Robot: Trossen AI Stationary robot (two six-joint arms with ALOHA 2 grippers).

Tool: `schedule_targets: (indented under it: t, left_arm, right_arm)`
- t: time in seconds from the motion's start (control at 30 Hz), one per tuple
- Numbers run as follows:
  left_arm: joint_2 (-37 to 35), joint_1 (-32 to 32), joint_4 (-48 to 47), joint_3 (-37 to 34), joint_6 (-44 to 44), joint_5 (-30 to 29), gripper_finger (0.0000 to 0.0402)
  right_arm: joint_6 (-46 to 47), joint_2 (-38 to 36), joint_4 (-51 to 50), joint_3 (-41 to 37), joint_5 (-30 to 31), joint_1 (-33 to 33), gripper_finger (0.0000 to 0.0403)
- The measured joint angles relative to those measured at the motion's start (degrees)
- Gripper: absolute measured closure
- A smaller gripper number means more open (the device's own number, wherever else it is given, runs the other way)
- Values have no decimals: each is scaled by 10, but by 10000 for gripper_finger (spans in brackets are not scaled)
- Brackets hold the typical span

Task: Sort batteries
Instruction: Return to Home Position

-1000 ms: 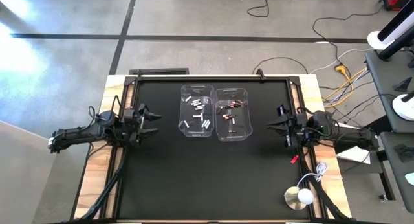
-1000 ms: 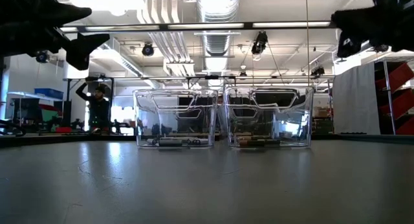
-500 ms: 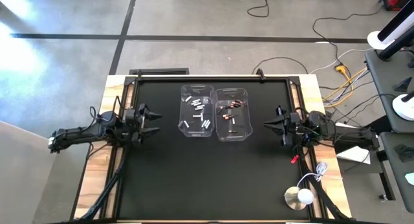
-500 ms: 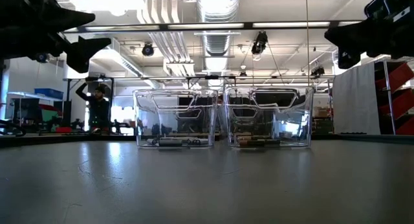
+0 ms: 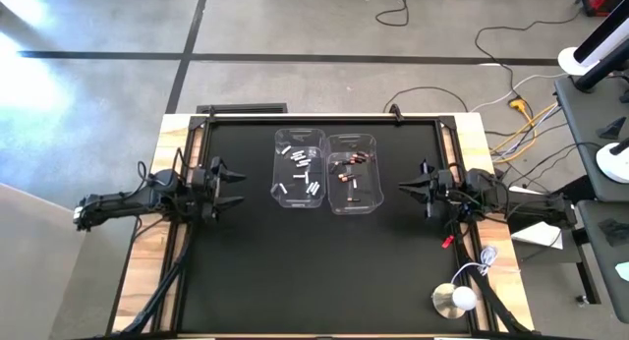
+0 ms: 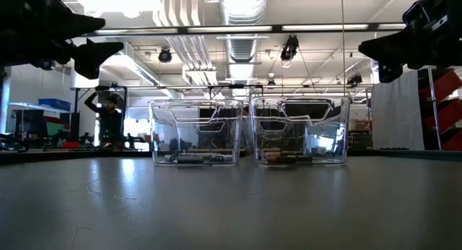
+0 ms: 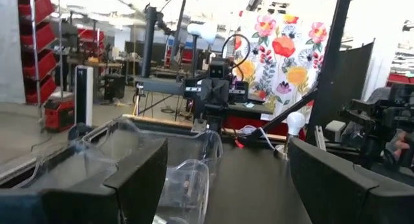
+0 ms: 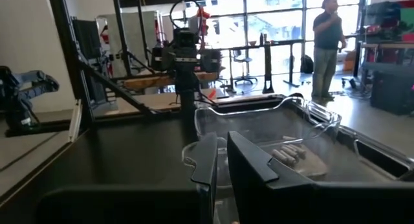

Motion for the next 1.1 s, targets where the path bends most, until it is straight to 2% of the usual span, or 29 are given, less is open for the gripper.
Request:
schedule_targets:
  t: [0.17, 0.43, 0.67, 1.1]
  left_arm:
    - [0, -35, 11, 0, 22, -1, 109]
    - [0, -99, 0, 0, 67, -45, 109]
    - [0, -104, -38, 0, 94, -16, 109]
    - [2, -104, -74, 0, 96, -25, 109]
  right_arm:
    - [16, 0, 0, 0, 0, 0, 374]
    - [-1, 0, 0, 0, 4, 0, 374]
    - [-12, 1, -45, 0, 6, 0, 374]
    - [-15, 14, -46, 0, 7, 0, 374]
